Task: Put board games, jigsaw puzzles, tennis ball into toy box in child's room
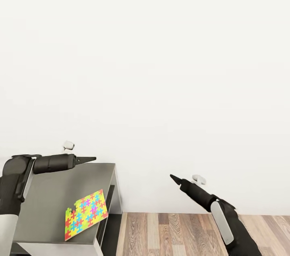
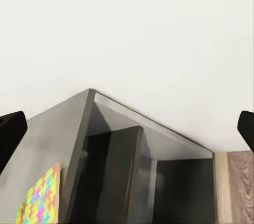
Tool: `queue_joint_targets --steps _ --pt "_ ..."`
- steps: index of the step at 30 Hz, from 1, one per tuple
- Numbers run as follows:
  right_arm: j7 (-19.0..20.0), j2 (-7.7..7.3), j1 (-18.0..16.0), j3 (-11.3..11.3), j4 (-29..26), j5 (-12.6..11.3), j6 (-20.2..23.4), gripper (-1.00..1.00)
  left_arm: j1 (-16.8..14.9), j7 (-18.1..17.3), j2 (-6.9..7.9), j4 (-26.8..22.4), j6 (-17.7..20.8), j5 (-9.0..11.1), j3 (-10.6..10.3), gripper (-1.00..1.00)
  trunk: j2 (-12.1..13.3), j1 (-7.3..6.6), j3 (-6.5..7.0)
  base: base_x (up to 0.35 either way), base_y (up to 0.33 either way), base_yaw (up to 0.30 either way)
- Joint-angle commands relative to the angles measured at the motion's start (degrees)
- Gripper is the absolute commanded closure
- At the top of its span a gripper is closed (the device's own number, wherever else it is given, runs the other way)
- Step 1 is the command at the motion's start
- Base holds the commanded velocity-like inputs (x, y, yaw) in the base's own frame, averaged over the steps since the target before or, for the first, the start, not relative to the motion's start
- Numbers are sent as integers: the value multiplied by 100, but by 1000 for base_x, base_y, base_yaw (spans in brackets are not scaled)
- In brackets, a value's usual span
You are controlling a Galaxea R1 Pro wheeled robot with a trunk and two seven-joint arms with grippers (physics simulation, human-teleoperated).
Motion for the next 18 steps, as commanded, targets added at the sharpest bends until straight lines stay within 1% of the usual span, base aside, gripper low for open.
queue_joint_targets --steps 1,2,3,4,6,7,8,9,10,13,18 --pt "15 45 -10 2 -54 -42 111 -100 -1 -53 2 -33 66 -55 8 -100 -48 24 -26 0 0 0" --pt "19 114 -62 42 -107 -44 264 -100 1 -53 14 -55 75 -43 21 -100 -88 45 -44 0 0 0" --pt "12 216 -172 90 -135 -45 510 -100 3 -53 31 -68 81 -5 58 -100 -128 67 -62 0 0 0" --pt "8 274 -243 111 -137 -46 666 -100 4 -53 38 -71 83 28 89 -100 -168 89 -80 0 0 0" --pt "-5 507 -598 161 22 -37 1338 -100 5 -53 53 -86 88 243 235 -100 -248 133 -116 0 0 0" --pt "-8 556 -684 168 122 -33 1473 -100 5 -53 56 -96 88 307 257 -100 -288 155 -134 0 0 0" --pt "-11 628 -819 188 363 -22 1666 -100 7 -53 62 -126 87 425 297 -100 -328 177 -152 0 0 0" --pt "-12 656 -875 197 488 -19 1732 -100 9 -53 65 -144 88 473 316 -100 -368 199 -170 0 0 0" --pt "-14 696 -978 211 727 -21 1835 -100 12 -53 71 -192 89 545 346 -100 -409 221 -188 0 0 0" --pt "8 745 -1112 230 1089 -31 1983 -100 32 -53 122 -263 90 630 383 -100 -529 287 -242 0 0 0" --pt "60 764 -1162 234 1243 -41 2074 -100 85 -53 181 -293 91 672 397 -100 -729 397 -331 0 0 0"
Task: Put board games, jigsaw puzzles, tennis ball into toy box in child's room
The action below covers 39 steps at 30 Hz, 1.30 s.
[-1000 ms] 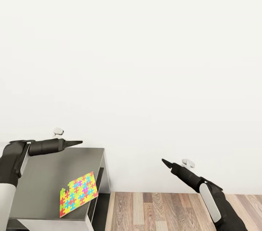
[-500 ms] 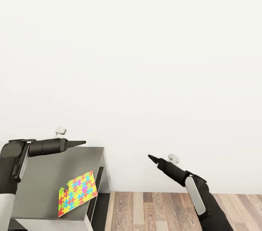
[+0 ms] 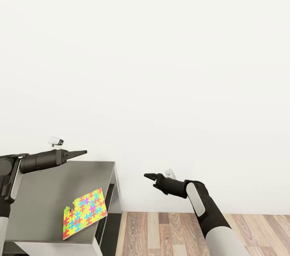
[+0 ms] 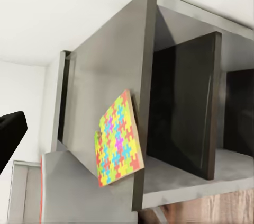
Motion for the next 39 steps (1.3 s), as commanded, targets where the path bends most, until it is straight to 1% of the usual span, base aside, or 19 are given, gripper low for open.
queue_joint_targets --steps 1,8,12,16,20,22,24,29,31,36,39 --pt "26 9 -8 -29 13 12 45 -100 8 -22 8 -6 60 -2 1 -100 -47 23 -26 0 0 0" --pt "25 12 -12 -30 58 9 21 -100 168 -22 19 -194 59 8 7 -100 -328 177 -151 0 0 0" --pt "24 17 -13 -15 65 15 17 -100 275 -22 34 -282 60 76 29 -100 -488 265 -223 0 0 0" --pt "32 13 -13 -25 89 8 45 -100 311 -22 113 -305 60 259 31 -100 -648 353 -295 0 0 0" --pt "50 17 -15 -25 209 8 77 -100 406 -22 203 -316 58 509 38 -100 -809 440 -367 0 0 0" --pt "67 21 -19 -23 303 8 95 -100 448 -22 246 -319 55 666 38 -100 -889 484 -403 0 0 0" --pt "142 42 -21 -22 348 7 129 -100 463 -22 281 -320 53 735 39 -100 -969 528 -439 0 0 0" --pt "596 135 -22 -15 387 13 419 -100 485 -22 339 -321 52 795 39 -100 -969 528 -439 0 0 0" --pt "678 156 -22 -14 391 15 536 -100 491 -22 346 -322 53 806 39 -100 -969 528 -439 0 0 0" --pt "742 207 -22 -13 394 11 773 -100 502 -22 352 -322 55 858 39 -100 -969 528 -439 0 0 0" --pt "751 212 -23 -13 394 9 940 -100 505 -22 346 -330 58 874 31 -100 -969 528 -439 0 0 0"
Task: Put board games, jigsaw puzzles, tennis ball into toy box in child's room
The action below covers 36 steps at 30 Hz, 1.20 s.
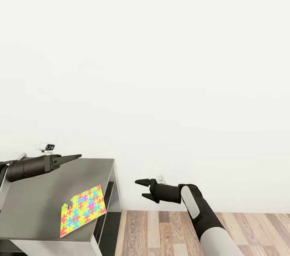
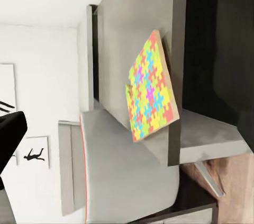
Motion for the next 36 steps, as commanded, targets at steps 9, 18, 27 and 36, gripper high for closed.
queue_joint_targets --steps 9,18,27,36 --pt "30 8 -10 -30 0 51 131 -100 4 -24 -43 -105 63 7 -35 -100 -4 0 -7 0 132 0" --pt "-3 8 -12 8 15 76 137 -100 12 -24 -210 -304 78 32 -212 -100 -4 0 -7 0 33 0" --pt "-255 8 -25 347 34 64 79 -100 15 -24 -576 -394 114 54 -819 -100 -4 0 -7 -56 81 0" --pt "-272 8 -37 372 35 62 104 -100 8 -24 -912 -428 111 53 -932 -100 -4 0 -7 -64 179 0"
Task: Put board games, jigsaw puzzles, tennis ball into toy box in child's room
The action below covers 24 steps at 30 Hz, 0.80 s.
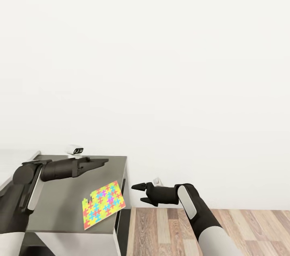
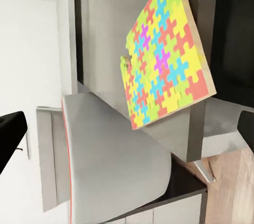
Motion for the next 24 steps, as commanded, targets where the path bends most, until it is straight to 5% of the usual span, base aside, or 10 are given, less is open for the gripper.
queue_joint_targets --steps 1,24 --pt "34 5 -5 -17 -2 39 25 -100 -4 -23 -42 2 58 -10 -5 -100 -4 0 -7 -7 49 0" --pt "48 5 -2 -24 -2 26 17 -100 -5 -23 -119 5 29 -17 8 -100 -4 0 -7 -1 5 0"
